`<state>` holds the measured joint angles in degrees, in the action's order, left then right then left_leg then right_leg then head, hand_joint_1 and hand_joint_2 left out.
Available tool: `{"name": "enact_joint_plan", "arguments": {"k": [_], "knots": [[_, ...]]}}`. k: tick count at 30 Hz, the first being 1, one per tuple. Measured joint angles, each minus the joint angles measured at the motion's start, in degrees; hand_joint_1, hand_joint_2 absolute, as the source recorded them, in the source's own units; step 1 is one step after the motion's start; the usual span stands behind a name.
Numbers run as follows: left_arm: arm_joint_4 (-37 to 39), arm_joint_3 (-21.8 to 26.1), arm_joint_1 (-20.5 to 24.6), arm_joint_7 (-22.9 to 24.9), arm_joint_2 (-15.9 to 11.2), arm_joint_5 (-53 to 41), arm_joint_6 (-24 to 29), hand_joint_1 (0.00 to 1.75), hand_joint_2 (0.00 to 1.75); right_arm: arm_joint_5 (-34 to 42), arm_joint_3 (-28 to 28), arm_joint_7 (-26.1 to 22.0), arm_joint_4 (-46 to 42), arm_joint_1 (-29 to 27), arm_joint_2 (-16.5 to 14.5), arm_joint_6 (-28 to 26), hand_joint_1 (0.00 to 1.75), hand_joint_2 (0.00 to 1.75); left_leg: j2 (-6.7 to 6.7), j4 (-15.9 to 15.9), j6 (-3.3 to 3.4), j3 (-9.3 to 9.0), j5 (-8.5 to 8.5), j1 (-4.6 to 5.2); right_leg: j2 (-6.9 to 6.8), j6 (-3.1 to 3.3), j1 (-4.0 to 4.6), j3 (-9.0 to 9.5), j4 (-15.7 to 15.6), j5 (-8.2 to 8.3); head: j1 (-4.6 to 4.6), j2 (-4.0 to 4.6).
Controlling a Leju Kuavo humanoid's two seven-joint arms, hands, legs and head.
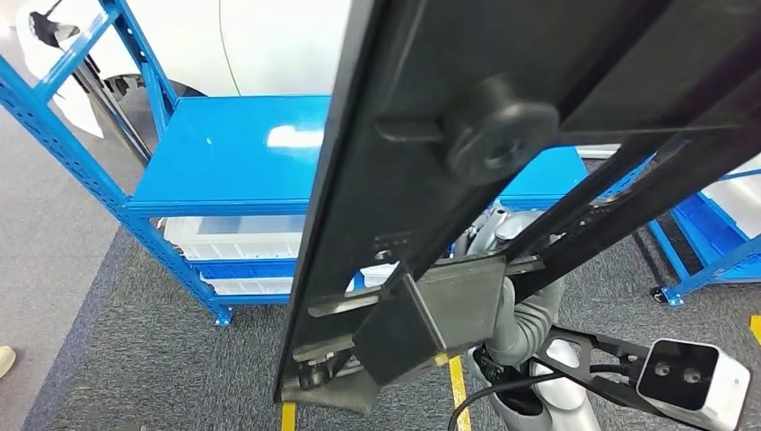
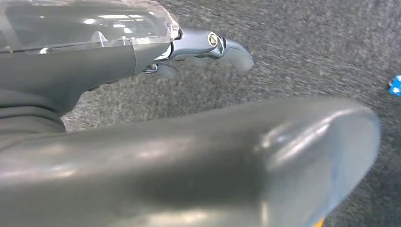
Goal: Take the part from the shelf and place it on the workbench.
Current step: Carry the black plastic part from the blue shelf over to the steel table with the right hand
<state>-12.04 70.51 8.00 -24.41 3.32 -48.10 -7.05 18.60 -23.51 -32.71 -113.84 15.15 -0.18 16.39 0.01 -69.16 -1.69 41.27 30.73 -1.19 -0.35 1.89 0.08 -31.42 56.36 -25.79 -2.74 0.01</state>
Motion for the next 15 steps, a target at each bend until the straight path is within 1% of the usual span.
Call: {"name": "enact_joint_plan", "arguments": {"k": [1,2,3,4,5,6,7,8,9,10,11,12,13,14,15], "knots": [[0.0,0.0,0.0,0.0,0.0,0.1,0.0,0.00,0.00,0.2,0.0,-0.1,0.0,0.0,0.1,0.0,1.75,1.75,0.00,-3.4,-0.13,0.29,1.23,0.00,-0.04,-0.01,0.09,-0.99,0.1,0.70,0.01,0.01],[0.0,0.0,-0.1,0.0,0.0,0.2,0.1,0.00,0.00,0.3,0.0,-0.1,0.0,0.0,0.2,0.0,1.75,1.75,-0.01,-5.4,-0.22,-0.04,0.98,0.00,-0.08,-0.05,0.15,-1.99,0.3,1.35,0.01,0.01],[0.0,0.0,-0.2,0.0,0.0,0.3,0.1,0.00,0.00,0.3,0.0,-0.1,0.1,0.1,0.2,-0.1,1.75,1.75,-0.01,-5.5,-0.23,-1.26,-0.39,0.00,-0.09,-0.15,0.18,-3.05,0.6,1.96,0.01,0.01],[0.0,0.0,-0.3,0.0,0.0,0.5,0.2,0.00,0.00,0.4,0.0,-0.1,0.1,0.1,0.3,-0.1,1.75,1.75,-0.01,-3.6,-0.15,-3.42,-2.02,0.00,-0.09,-0.29,0.20,-4.05,0.9,2.50,0.01,0.01],[0.0,0.0,-0.3,0.0,0.0,0.6,0.2,0.00,0.00,0.4,0.0,-0.1,0.1,0.2,0.3,-0.1,1.75,1.75,0.00,0.0,0.01,-6.49,-2.64,0.01,-0.09,-0.48,0.23,-4.94,1.3,2.98,0.00,0.00],[0.0,0.0,-0.3,-0.1,-0.1,0.6,0.2,0.00,0.00,0.4,0.0,-0.1,0.1,0.4,0.3,-0.2,1.75,1.75,0.02,4.6,0.24,-9.91,-2.26,0.13,-0.11,-0.72,0.30,-5.67,1.8,3.37,0.00,0.00],[0.0,0.0,-0.3,-0.1,-0.1,0.6,0.2,0.00,0.00,0.4,0.0,-0.2,0.1,0.6,0.3,-0.3,1.75,1.75,0.06,8.2,0.51,-12.39,-1.37,0.27,-0.17,-1.01,0.36,-6.08,2.1,3.77,0.00,0.00],[0.0,0.0,-0.3,0.0,-0.1,0.6,0.3,0.00,0.00,0.3,-0.1,-0.2,0.1,0.9,0.3,-0.4,1.75,1.75,0.10,10.7,0.81,-13.93,-0.40,0.42,-0.24,-1.31,0.37,-6.30,2.2,4.19,0.00,-0.01],[0.0,0.0,-0.3,0.4,-0.1,0.6,0.3,0.00,0.00,0.3,-0.2,-0.2,0.2,1.1,0.3,-0.7,1.75,1.75,0.13,11.8,1.12,-14.33,-0.17,0.59,-0.30,-1.62,0.34,-6.40,2.2,4.68,0.01,-0.01],[0.0,0.1,-0.5,1.1,-0.1,0.6,0.4,0.00,0.00,0.2,-0.3,-0.2,0.4,1.3,0.3,-1.1,1.75,1.75,0.07,11.8,1.49,-13.84,-0.65,0.55,-0.30,-1.96,0.29,-6.50,2.1,5.12,0.01,-0.01],[0.0,0.1,-0.7,2.1,-0.1,0.5,0.6,0.00,0.00,0.1,-0.4,-0.3,0.5,1.5,0.3,-1.5,1.75,1.75,-0.07,11.9,1.87,-13.37,-1.27,0.49,-0.20,-2.32,0.18,-6.85,2.4,4.73,0.01,0.00],[0.0,0.1,-0.9,3.4,-0.1,0.3,1.0,0.00,0.00,0.0,-0.6,-0.3,0.7,1.6,0.4,-1.9,1.75,1.75,-0.22,11.9,2.30,-12.75,-1.99,0.41,-0.08,-2.68,0.07,-7.40,3.5,3.19,0.01,0.00],[0.0,0.1,-1.1,4.7,-0.1,0.1,1.5,0.00,0.00,0.0,-0.6,-0.3,0.8,1.8,0.4,-2.3,1.75,1.75,-0.37,12.0,2.64,-12.01,-2.77,0.32,0.02,-3.04,-0.06,-8.19,5.6,0.62,0.01,0.00],[0.0,0.1,-1.2,6.3,-0.1,-0.2,2.1,0.00,0.00,0.0,-0.7,-0.3,0.9,1.9,0.5,-2.6,1.75,1.75,-0.44,12.0,2.86,-11.16,-3.50,0.32,0.08,-3.35,-0.24,-9.12,8.8,-2.60,0.01,0.01],[0.0,0.1,-1.4,8.0,-0.2,-0.6,2.8,0.00,0.00,0.0,-0.7,-0.3,1.0,2.0,0.6,-3.0,1.75,1.75,-0.46,11.9,2.97,-10.26,-4.23,0.33,0.08,-3.58,-0.36,-9.98,12.5,-5.35,0.01,0.01]]}}
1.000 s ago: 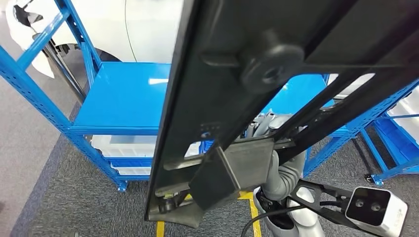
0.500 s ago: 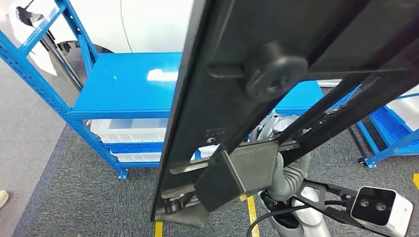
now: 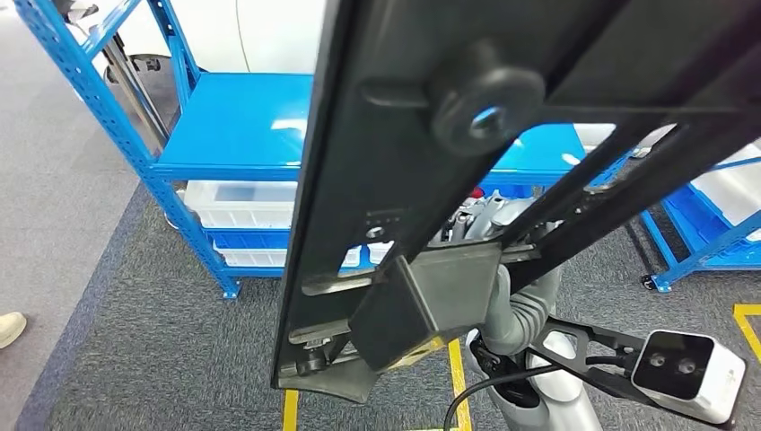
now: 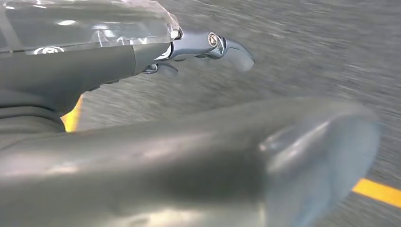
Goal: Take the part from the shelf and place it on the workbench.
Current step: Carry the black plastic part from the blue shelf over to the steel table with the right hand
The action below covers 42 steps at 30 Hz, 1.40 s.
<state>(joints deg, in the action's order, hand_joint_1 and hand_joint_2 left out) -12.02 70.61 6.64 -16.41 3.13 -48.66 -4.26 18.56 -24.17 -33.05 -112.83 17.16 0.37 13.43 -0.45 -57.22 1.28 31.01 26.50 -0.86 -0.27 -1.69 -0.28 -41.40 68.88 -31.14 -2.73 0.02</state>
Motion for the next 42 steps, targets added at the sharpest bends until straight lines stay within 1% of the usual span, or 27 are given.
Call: {"name": "enact_joint_plan", "arguments": {"k": [1,2,3,5,7,9,11,13,15,16,17,19,21,23,24,26,27,28,31,32,33,34,35,36,38,40,42], "knots": [[0.0,0.0,-0.2,1.8,0.0,-0.3,0.7,0.00,0.00,-0.1,0.0,0.0,0.1,0.1,0.1,-0.3,1.75,1.75,-0.01,-0.1,-0.04,0.97,-0.73,0.01,0.00,-0.18,-0.09,-0.50,3.5,-1.51,0.00,0.00],[0.0,0.0,-0.5,3.8,-0.1,-0.6,1.3,0.00,0.00,-0.2,0.0,-0.1,0.2,0.1,0.3,-0.7,1.75,1.75,-0.03,-0.2,-0.11,1.99,-1.43,0.01,0.00,-0.29,-0.17,-0.33,5.7,-1.58,0.00,0.01],[0.0,0.0,-0.8,5.6,-0.2,-0.8,1.9,0.00,0.00,-0.4,0.0,-0.3,0.3,0.0,0.5,-0.9,1.75,1.75,-0.05,-0.3,-0.22,3.00,-2.07,0.01,0.00,-0.33,-0.23,0.72,6.2,-0.48,0.00,0.00],[0.0,0.0,-1.3,8.5,-0.2,-1.1,3.0,0.00,0.00,-0.9,0.0,-1.1,0.4,-0.1,1.0,-1.2,1.75,1.75,-0.07,-0.8,-0.53,4.77,-3.17,0.01,0.01,-0.11,-0.30,5.84,1.0,2.40,0.00,-0.01],[0.0,0.0,-1.6,10.3,-0.3,-1.2,3.8,0.00,0.00,-1.2,0.1,-2.1,0.4,-0.3,1.3,-1.2,1.75,1.75,0.01,-1.1,-1.04,5.82,-4.08,0.11,0.05,0.50,-0.05,11.67,-7.3,2.01,0.00,-0.01],[0.0,0.1,-1.9,11.1,-0.3,-1.2,4.4,0.00,0.00,-1.5,0.3,-3.1,0.4,-0.6,1.7,-1.3,1.75,1.75,0.04,-1.0,-1.73,6.10,-5.08,0.09,0.12,1.29,0.35,13.72,-11.2,0.85,0.00,-0.01],[0.0,0.2,-2.3,11.6,-0.5,-1.0,5.0,0.00,0.00,-1.7,0.6,-4.1,0.5,-1.1,2.0,-1.2,1.75,1.75,0.05,-0.6,-2.45,6.31,-5.72,-0.01,0.05,2.21,0.31,13.06,-11.7,1.83,0.00,0.00],[0.0,0.3,-2.7,11.6,-0.6,-0.7,5.4,0.00,0.00,-1.8,0.8,-4.8,0.6,-1.5,2.3,-1.0,1.75,1.75,0.14,-2.8,-2.89,7.33,-2.61,-0.08,-0.09,3.17,0.07,11.81,-12.0,3.35,-0.01,-0.01],[0.0,0.5,-2.9,11.6,-0.7,-0.6,5.6,0.00,0.00,-1.8,0.9,-5.2,0.7,-1.9,2.5,-1.0,1.75,1.75,0.17,-9.5,-3.13,9.16,3.58,-0.18,-0.13,3.71,0.10,10.07,-12.0,4.84,-0.02,-0.01],[0.0,0.5,-2.9,11.5,-0.8,-0.6,5.7,0.00,0.00,-1.8,1.0,-5.3,0.8,-2.1,2.6,-1.0,1.75,1.75,0.17,-13.3,-3.26,9.87,5.62,-0.19,-0.14,3.75,0.21,9.11,-11.9,5.59,-0.02,-0.01],[0.0,0.6,-3.0,11.5,-0.8,-0.6,5.7,0.00,0.00,-1.8,1.0,-5.3,0.9,-2.3,2.7,-0.9,1.75,1.75,0.17,-16.4,-3.32,10.07,6.33,-0.19,-0.15,3.77,0.32,8.09,-11.8,6.35,-0.02,-0.01],[0.0,0.6,-3.0,11.5,-0.9,-0.6,5.7,0.00,0.00,-1.8,1.0,-5.3,1.0,-2.6,2.8,-0.9,1.75,1.75,0.17,-17.0,-3.16,7.77,4.00,-0.19,-0.17,3.66,0.54,6.10,-11.6,7.78,-0.02,-0.01],[0.0,0.7,-2.9,11.5,-1.0,-0.6,5.7,0.00,0.00,-1.8,1.1,-5.3,1.1,-2.7,3.0,-1.0,1.75,1.75,0.19,-10.1,-2.60,1.61,2.08,-0.02,-0.12,3.41,0.78,4.50,-11.3,9.03,-0.02,0.00],[-0.1,0.7,-2.8,11.5,-1.1,-0.6,5.7,0.00,0.00,-1.8,1.1,-5.4,1.1,-2.7,3.1,-1.0,1.75,1.75,0.22,-1.8,-2.09,-4.16,3.26,0.31,-0.21,2.92,0.95,3.63,-11.1,10.24,-0.02,-0.01],[-0.1,0.7,-2.7,11.4,-1.2,-0.6,5.8,0.00,0.00,-1.8,1.1,-5.4,1.0,-2.7,3.1,-1.0,1.75,1.75,0.24,0.6,-1.90,-5.52,3.90,0.53,-0.29,2.60,0.94,3.45,-11.2,10.85,-0.02,0.00],[-0.1,0.8,-2.8,11.4,-1.2,-0.6,5.8,0.00,0.00,-1.8,1.2,-5.4,1.1,-2.8,3.2,-0.9,1.75,1.75,0.12,1.3,-1.39,-4.96,3.20,0.55,-0.25,1.94,0.74,3.14,-11.4,11.83,-0.02,0.01],[-0.1,0.9,-2.8,11.4,-1.2,-0.6,5.8,0.00,0.00,-1.8,1.2,-5.4,1.1,-2.9,3.3,-0.9,1.75,1.75,-0.01,1.4,-0.97,-4.38,2.54,0.45,-0.09,1.58,0.66,2.70,-10.9,11.07,-0.02,0.01],[-0.1,0.9,-2.9,11.4,-1.2,-0.5,5.8,0.00,0.00,-1.8,1.3,-5.4,1.1,-2.9,3.4,-0.9,1.75,1.75,-0.16,1.5,-0.55,-3.61,1.71,0.32,0.08,1.22,0.56,2.03,-9.3,8.99,-0.01,0.00],[-0.1,1.0,-2.9,11.4,-1.2,-0.5,5.8,0.00,0.00,-1.8,1.4,-5.4,1.2,-3.1,3.7,-1.0,1.75,1.75,-0.34,1.5,0.01,-0.77,-0.70,0.31,0.25,0.32,0.11,-0.33,0.8,0.08,0.00,-0.02],[-0.1,1.0,-2.9,11.4,-1.2,-0.5,5.8,0.00,0.00,-1.8,1.5,-5.4,1.3,-3.2,3.7,-0.9,1.75,1.75,-0.35,1.4,-0.03,0.25,-1.44,0.32,0.25,0.14,-0.01,-0.53,4.0,-0.81,0.00,-0.01],[-0.1,1.0,-2.9,11.3,-1.2,-0.5,5.7,0.00,0.00,-1.8,1.5,-5.6,1.3,-3.2,3.8,-0.9,1.75,1.75,-0.35,1.3,-0.12,1.33,-2.20,0.31,0.25,0.02,-0.11,-0.08,5.9,-0.33,0.00,-0.01],[-0.1,1.0,-3.0,11.1,-1.2,-0.5,5.6,0.00,0.00,-1.8,1.5,-5.8,1.4,-3.2,3.9,-0.9,1.75,1.75,-0.35,1.0,-0.24,2.45,-2.87,0.30,0.25,-0.01,-0.19,1.30,5.8,1.26,0.00,0.00],[-0.1,1.0,-3.0,10.8,-1.2,-0.5,5.4,0.00,0.00,-1.8,1.5,-6.1,1.5,-3.2,3.9,-0.8,1.75,1.75,-0.34,0.7,-0.39,3.50,-3.49,0.29,0.25,0.05,-0.26,3.60,3.9,2.94,0.00,0.00],[-0.1,1.0,-3.0,10.4,-1.2,-0.5,5.2,0.00,0.00,-1.9,1.6,-6.4,1.5,-3.2,4.0,-0.7,1.75,1.75,-0.32,0.4,-0.58,4.39,-4.03,0.29,0.25,0.26,-0.27,6.84,0.1,3.50,0.00,-0.01],[-0.1,1.1,-3.0,9.7,-1.1,-0.5,4.7,0.00,0.00,-2.5,1.7,-6.7,1.5,-3.1,4.0,-0.7,1.75,1.75,-0.25,-0.1,-1.14,5.49,-4.95,0.37,0.26,1.00,0.01,12.94,-8.5,1.86,-0.01,-0.01],[-0.1,1.1,-3.0,9.2,-1.1,-0.5,4.5,0.00,0.00,-3.4,1.7,-6.8,1.4,-3.0,4.1,-1.0,1.75,1.75,-0.23,0.1,-1.89,5.85,-5.90,0.33,0.24,1.91,0.47,15.01,-12.5,0.46,-0.01,-0.01],[-0.1,1.2,-3.0,8.9,-1.1,-0.5,4.4,0.00,0.00,-3.9,1.7,-6.8,1.4,-3.0,4.3,-1.4,1.75,1.75,-0.19,-0.1,-2.60,6.20,-5.92,0.15,0.23,2.86,0.38,14.40,-12.8,1.45,0.00,-0.01]]}}
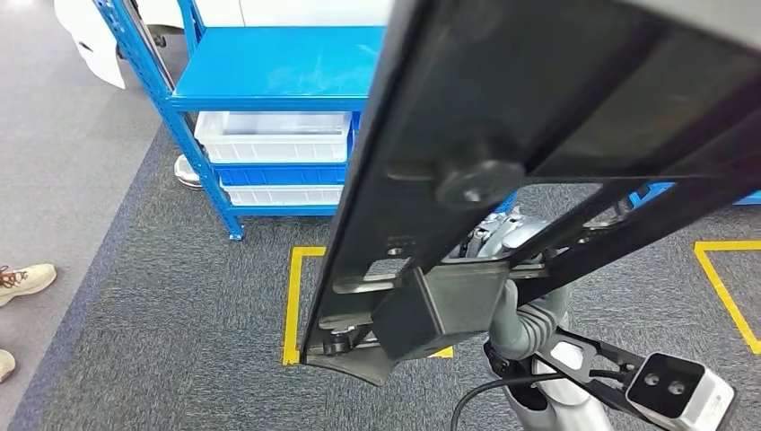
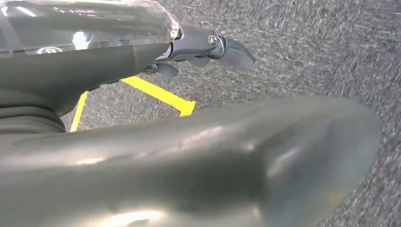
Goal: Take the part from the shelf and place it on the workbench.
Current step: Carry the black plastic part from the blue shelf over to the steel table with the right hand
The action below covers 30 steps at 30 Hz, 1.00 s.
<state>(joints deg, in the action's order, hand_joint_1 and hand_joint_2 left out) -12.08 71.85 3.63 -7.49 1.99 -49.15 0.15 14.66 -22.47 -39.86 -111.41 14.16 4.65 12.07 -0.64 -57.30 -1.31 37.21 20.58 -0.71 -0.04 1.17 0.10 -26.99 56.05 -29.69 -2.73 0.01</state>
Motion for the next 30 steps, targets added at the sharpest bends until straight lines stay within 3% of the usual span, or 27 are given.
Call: {"name": "enact_joint_plan", "arguments": {"k": [2,4,5,6,7,8,10,11,12,13,15,16,17,19,20,21,22,23,25,27,28,30], "knots": [[0.0,0.2,-0.1,-0.1,0.0,0.2,-0.1,0.00,0.00,0.7,0.1,0.0,0.0,0.0,0.1,0.5,1.75,1.75,0.09,-3.2,-0.53,1.26,3.49,-0.08,0.07,0.80,-0.25,-0.79,-0.3,1.23,-0.01,0.00],[0.0,0.3,-0.1,-0.2,0.0,0.4,-0.1,0.00,0.00,1.5,0.5,0.0,0.1,-0.1,0.2,2.0,1.75,1.75,0.13,-10.4,-0.98,3.37,8.71,-0.11,0.37,1.09,-0.19,-1.93,-0.3,2.19,-0.01,0.00],[0.0,0.3,-0.1,-0.3,0.0,0.4,-0.1,0.00,0.00,1.4,0.9,0.0,0.1,-0.3,0.3,2.9,1.75,1.75,0.13,-13.8,-1.16,4.10,10.10,-0.12,0.64,1.05,-0.17,-2.53,-0.2,2.64,-0.01,-0.01],[0.0,0.4,-0.1,-0.4,0.0,0.4,-0.1,0.00,0.00,1.2,1.2,0.0,0.2,-0.4,0.3,3.8,1.75,1.75,0.15,-15.7,-1.28,4.13,10.33,-0.14,0.98,0.98,-0.16,-3.12,-0.1,3.03,-0.01,-0.01],[0.0,0.4,-0.1,-0.5,0.0,0.5,-0.1,0.00,0.00,0.8,1.6,0.0,0.3,-0.6,0.3,4.7,1.75,1.75,0.19,-15.3,-1.29,3.08,9.51,-0.18,1.40,0.85,-0.16,-3.65,0.1,3.35,-0.01,0.00],[0.0,0.4,-0.1,-0.8,0.0,0.5,-0.1,0.00,0.00,0.3,2.1,0.0,0.4,-0.8,0.2,5.3,1.75,1.75,0.42,-12.8,-1.22,0.99,8.18,-0.22,1.86,0.70,-0.18,-4.11,0.3,3.60,-0.01,0.00],[0.0,0.4,0.0,-1.2,-0.1,0.4,-0.1,0.00,0.00,-0.3,3.1,0.0,0.4,-1.0,0.1,6.1,1.75,1.75,2.96,-4.7,-0.76,-4.61,6.60,-0.38,2.68,0.31,-0.23,-4.99,0.9,3.90,0.00,0.00],[0.0,0.4,0.0,-1.4,-0.2,0.4,-0.1,0.00,0.00,-0.5,3.5,0.0,0.4,-1.0,0.0,6.3,1.75,1.75,4.36,-1.7,-0.48,-6.43,6.36,-0.44,3.10,0.06,-0.24,-5.34,1.2,4.04,0.00,0.00],[0.0,0.4,0.0,-1.4,-0.2,0.4,0.0,0.00,0.00,-0.7,3.9,0.0,0.4,-1.0,-0.1,6.4,1.75,1.75,5.41,0.0,-0.21,-7.38,6.52,-0.44,3.58,-0.28,-0.27,-5.70,1.4,4.23,0.00,0.00],[0.0,0.5,0.0,-1.4,-0.2,0.4,0.2,0.00,0.00,-0.8,4.1,-0.1,0.4,-1.1,-0.2,6.5,1.75,1.75,5.60,0.3,0.00,-7.49,6.60,-0.41,4.16,-0.68,-0.27,-6.01,1.4,4.48,0.00,-0.01],[0.0,0.6,0.0,-1.4,-0.2,0.6,0.9,0.00,0.00,-1.0,4.2,-0.1,0.4,-1.1,-0.3,6.5,1.75,1.75,4.16,0.7,0.59,-7.24,6.24,-0.56,4.91,-1.42,-0.21,-6.54,1.7,4.72,0.00,-0.01],[0.0,0.7,0.1,-1.5,-0.2,0.7,1.3,0.00,0.00,-1.1,4.2,0.0,0.4,-1.1,-0.3,6.6,1.75,1.75,3.41,0.8,0.93,-7.18,6.04,-0.69,4.33,-1.73,-0.18,-7.14,2.6,4.07,0.00,0.00],[0.0,0.8,0.1,-1.7,-0.1,0.9,1.7,0.00,0.00,-1.2,4.3,0.1,0.3,-1.2,-0.3,6.5,1.75,1.75,2.59,1.0,1.25,-7.11,5.85,-0.79,3.32,-2.01,-0.18,-8.25,4.8,2.69,0.00,0.00],[0.0,1.2,0.1,-2.5,0.0,1.2,2.7,0.00,0.00,-1.3,4.4,0.3,0.0,-1.4,-0.3,6.5,1.75,1.75,1.01,1.0,1.56,-6.92,5.77,-0.64,1.13,-2.53,-0.39,-11.75,12.2,-1.22,0.00,0.00],[0.0,1.4,0.1,-2.9,0.0,1.3,3.0,0.00,0.00,-1.3,4.5,0.5,-0.3,-1.8,-0.3,6.5,1.75,1.75,0.23,1.0,1.61,-6.85,5.78,-0.57,0.70,-2.72,-0.48,-13.42,15.9,-2.57,0.00,0.00],[0.0,1.6,0.0,-3.3,0.1,1.5,3.3,0.00,0.00,-1.3,4.8,0.6,-0.5,-2.2,-0.3,6.5,1.75,1.75,-0.53,0.9,1.65,-6.81,5.81,-0.53,0.49,-2.84,-0.54,-14.28,17.9,-2.89,0.00,-0.01],[0.0,1.7,0.1,-3.6,0.1,1.6,3.4,0.00,0.00,-1.2,5.0,0.6,-0.7,-2.6,-0.3,6.5,1.75,1.75,-1.22,0.9,1.65,-6.81,5.87,-0.52,0.33,-2.86,-0.57,-14.04,17.7,-2.09,0.00,0.00],[0.0,1.8,0.2,-3.9,0.2,1.6,3.5,0.00,0.00,-1.1,5.4,0.6,-1.0,-2.9,-0.2,6.7,1.75,1.75,-1.85,0.8,1.62,-6.86,5.95,-0.50,-0.04,-2.76,-0.56,-12.57,15.0,-0.31,0.00,0.01],[0.0,1.8,0.4,-4.3,0.4,1.5,3.5,0.00,0.00,-0.9,6.2,0.6,-1.6,-3.3,-0.1,7.1,1.75,1.75,-2.91,0.7,1.39,-7.03,6.20,-0.29,-2.35,-2.13,-0.16,-8.29,6.8,3.19,0.00,0.00],[0.0,1.8,0.4,-4.4,0.5,1.3,3.6,0.00,0.00,-0.5,7.2,0.6,-2.0,-3.5,0.1,7.6,1.75,1.75,-3.88,0.5,0.96,-7.10,6.41,0.03,-4.32,-1.28,0.50,-6.20,2.2,4.25,0.00,0.00],[0.0,1.8,0.4,-4.5,0.6,1.2,3.7,0.00,0.00,-0.4,7.6,0.5,-2.1,-3.6,0.1,7.8,1.75,1.75,-4.49,0.5,0.70,-7.11,6.48,0.17,-4.35,-0.92,0.76,-6.22,1.8,4.07,0.00,0.00],[0.0,1.9,0.5,-4.5,0.7,1.0,3.7,0.00,0.00,-0.1,8.3,0.5,-2.3,-4.0,0.2,8.1,1.75,1.75,-5.15,0.3,0.12,-7.19,6.86,0.16,-3.01,-0.27,0.55,-6.46,1.5,4.35,0.00,0.00]]}}
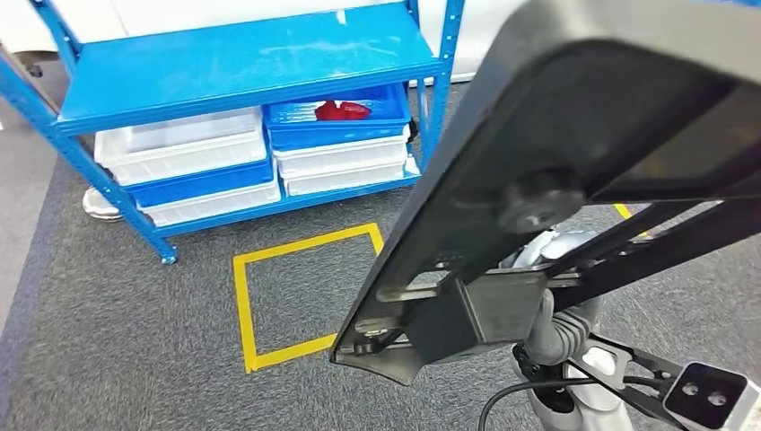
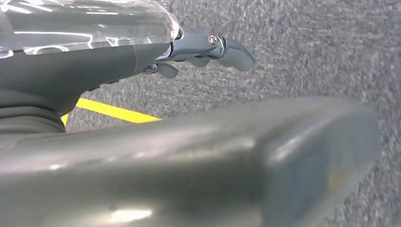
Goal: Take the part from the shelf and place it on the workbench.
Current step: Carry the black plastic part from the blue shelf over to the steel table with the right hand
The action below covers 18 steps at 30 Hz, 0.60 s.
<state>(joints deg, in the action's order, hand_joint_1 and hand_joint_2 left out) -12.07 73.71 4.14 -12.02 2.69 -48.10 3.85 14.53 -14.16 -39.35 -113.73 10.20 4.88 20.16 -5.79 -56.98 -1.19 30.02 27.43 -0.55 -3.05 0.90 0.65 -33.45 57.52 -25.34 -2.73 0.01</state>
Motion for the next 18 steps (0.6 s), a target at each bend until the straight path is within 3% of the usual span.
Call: {"name": "enact_joint_plan", "arguments": {"k": [2,4,5,7,10,15,17,18], "knots": [[0.0,0.0,0.1,-0.1,0.1,0.0,-0.5,0.00,0.00,0.1,0.5,0.0,-0.2,-0.2,0.0,0.5,1.75,1.75,1.89,-2.6,-0.46,0.92,2.01,-0.14,1.16,0.68,-0.42,0.08,-0.4,0.32,0.00,0.01],[0.0,0.0,0.0,-0.2,0.1,-0.2,-1.0,0.00,0.00,0.2,1.2,-0.1,-0.4,-0.4,0.0,1.1,1.75,1.75,4.38,-9.7,-0.68,4.07,5.85,-0.27,2.34,1.06,-0.55,0.05,-0.4,0.46,-0.01,0.00],[0.0,0.0,-0.1,-0.2,0.1,-0.3,-1.2,0.00,0.00,0.2,1.7,0.0,-0.4,-0.7,0.0,1.3,1.75,1.75,4.87,-13.6,-0.76,5.88,7.36,-0.28,3.03,1.13,-0.53,0.00,-0.4,0.50,-0.01,0.00],[0.0,0.0,-0.2,-0.1,0.1,-0.6,-1.3,0.00,0.00,0.2,2.7,0.0,-0.5,-1.2,0.0,1.8,1.75,1.75,5.20,-17.2,-0.87,7.68,7.59,-0.29,4.40,1.15,-0.51,-0.02,-0.2,0.53,0.00,0.01],[0.0,0.0,-0.2,-0.1,0.1,-0.6,-1.2,0.00,0.00,0.1,3.3,0.0,-0.7,-1.5,0.0,2.3,1.75,1.75,5.21,-16.1,-0.87,7.30,5.98,-0.29,5.18,1.14,-0.52,0.01,-0.1,0.53,0.00,0.01],[0.0,0.0,-0.2,0.0,0.1,-0.7,-1.1,0.00,0.00,-0.1,3.5,0.0,-0.8,-1.5,0.0,2.5,1.75,1.75,5.23,-15.3,-0.85,6.98,5.44,-0.30,5.34,1.13,-0.53,0.01,-0.1,0.52,0.00,0.00],[0.0,0.0,-0.1,0.1,0.1,-0.7,-0.8,0.00,0.00,-0.7,4.0,0.0,-1.1,-1.5,-0.1,2.8,1.75,1.75,5.75,-10.8,-0.78,5.02,2.81,-0.40,6.03,1.01,-0.58,0.01,0.2,0.46,0.00,-0.01],[0.0,0.0,-0.1,0.2,0.1,-0.7,-0.6,0.00,0.00,-1.5,4.1,0.0,-1.4,-1.5,-0.3,2.8,1.75,1.75,6.99,-7.6,-0.68,3.63,1.40,-0.50,6.58,0.84,-0.56,-0.10,0.4,0.38,0.00,-0.01]]}}
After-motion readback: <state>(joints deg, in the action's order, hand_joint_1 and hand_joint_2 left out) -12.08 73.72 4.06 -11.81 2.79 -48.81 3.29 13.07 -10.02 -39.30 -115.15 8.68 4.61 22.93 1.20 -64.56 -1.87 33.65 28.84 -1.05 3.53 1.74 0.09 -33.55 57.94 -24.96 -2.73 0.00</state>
